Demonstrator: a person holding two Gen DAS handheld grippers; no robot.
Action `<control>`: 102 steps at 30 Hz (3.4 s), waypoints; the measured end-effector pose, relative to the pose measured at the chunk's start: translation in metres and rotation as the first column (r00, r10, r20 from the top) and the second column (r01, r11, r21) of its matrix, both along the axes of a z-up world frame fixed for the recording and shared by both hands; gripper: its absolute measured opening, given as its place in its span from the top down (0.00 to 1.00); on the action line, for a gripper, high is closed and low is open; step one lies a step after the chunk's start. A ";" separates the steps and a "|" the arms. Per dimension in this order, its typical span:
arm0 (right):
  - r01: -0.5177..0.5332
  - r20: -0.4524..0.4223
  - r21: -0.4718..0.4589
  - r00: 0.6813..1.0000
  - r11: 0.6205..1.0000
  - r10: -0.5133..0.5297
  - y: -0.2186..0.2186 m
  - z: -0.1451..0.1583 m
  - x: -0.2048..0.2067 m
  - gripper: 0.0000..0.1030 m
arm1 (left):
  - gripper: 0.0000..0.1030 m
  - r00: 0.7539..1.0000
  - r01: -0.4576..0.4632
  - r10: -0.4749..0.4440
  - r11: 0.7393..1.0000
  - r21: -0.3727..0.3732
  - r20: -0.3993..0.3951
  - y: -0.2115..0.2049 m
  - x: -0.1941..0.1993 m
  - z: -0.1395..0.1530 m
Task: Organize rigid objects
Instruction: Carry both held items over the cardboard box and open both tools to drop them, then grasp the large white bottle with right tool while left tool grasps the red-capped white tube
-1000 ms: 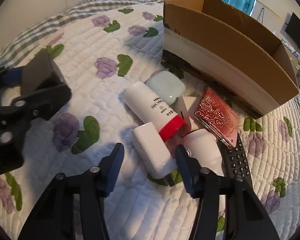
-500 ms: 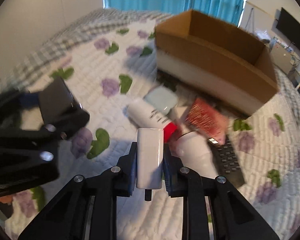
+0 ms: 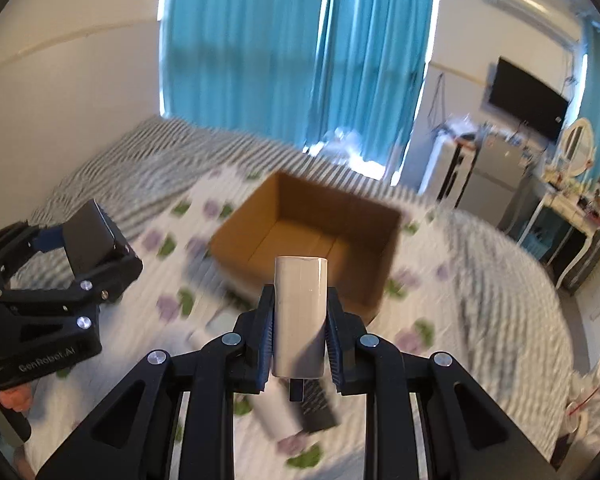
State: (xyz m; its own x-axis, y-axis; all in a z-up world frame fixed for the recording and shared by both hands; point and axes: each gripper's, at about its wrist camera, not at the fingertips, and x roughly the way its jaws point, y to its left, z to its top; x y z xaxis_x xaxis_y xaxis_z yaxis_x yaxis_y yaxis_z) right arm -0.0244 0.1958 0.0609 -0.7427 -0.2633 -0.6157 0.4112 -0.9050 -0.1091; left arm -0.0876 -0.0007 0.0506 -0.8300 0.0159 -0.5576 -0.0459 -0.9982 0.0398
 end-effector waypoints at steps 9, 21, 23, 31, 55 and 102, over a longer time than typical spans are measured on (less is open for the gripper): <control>0.061 -0.041 -0.047 0.997 0.997 -0.063 0.020 0.030 -0.081 0.79 | 0.29 0.998 0.063 -0.063 0.998 -0.006 -0.020 0.040 -0.105 0.014; 0.089 0.081 -0.045 0.993 0.995 -0.085 0.016 -0.052 -0.189 0.79 | 0.29 0.989 0.044 -0.039 0.999 -0.029 0.141 0.054 -0.198 -0.099; 0.088 0.097 -0.043 0.992 0.995 -0.083 0.018 -0.063 -0.196 0.79 | 0.29 0.988 0.059 -0.055 0.998 -0.023 0.142 0.054 -0.200 -0.103; 0.100 0.122 -0.036 0.988 0.994 -0.095 0.021 -0.071 -0.200 0.79 | 0.11 0.997 0.060 -0.059 0.998 -0.020 0.048 0.049 -0.187 -0.081; 0.112 0.072 0.028 0.991 0.993 -0.113 0.016 0.016 -0.067 0.36 | 0.00 0.999 -0.017 0.019 0.999 -0.030 0.039 -0.011 -0.040 0.008; 0.063 0.292 -0.015 0.955 0.998 -0.056 0.013 -0.151 -0.029 0.52 | 0.00 0.931 0.146 -0.114 0.987 -0.067 0.348 0.025 -0.027 -0.181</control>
State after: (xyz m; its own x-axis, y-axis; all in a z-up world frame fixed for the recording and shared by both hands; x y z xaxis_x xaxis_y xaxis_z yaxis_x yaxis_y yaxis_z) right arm -0.0538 0.2091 -0.0898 -0.5471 -0.2409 -0.8017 0.3669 -0.9298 0.0291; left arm -0.1147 0.0246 -0.1307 -0.5828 0.0472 -0.8112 -0.2014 -0.9755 0.0879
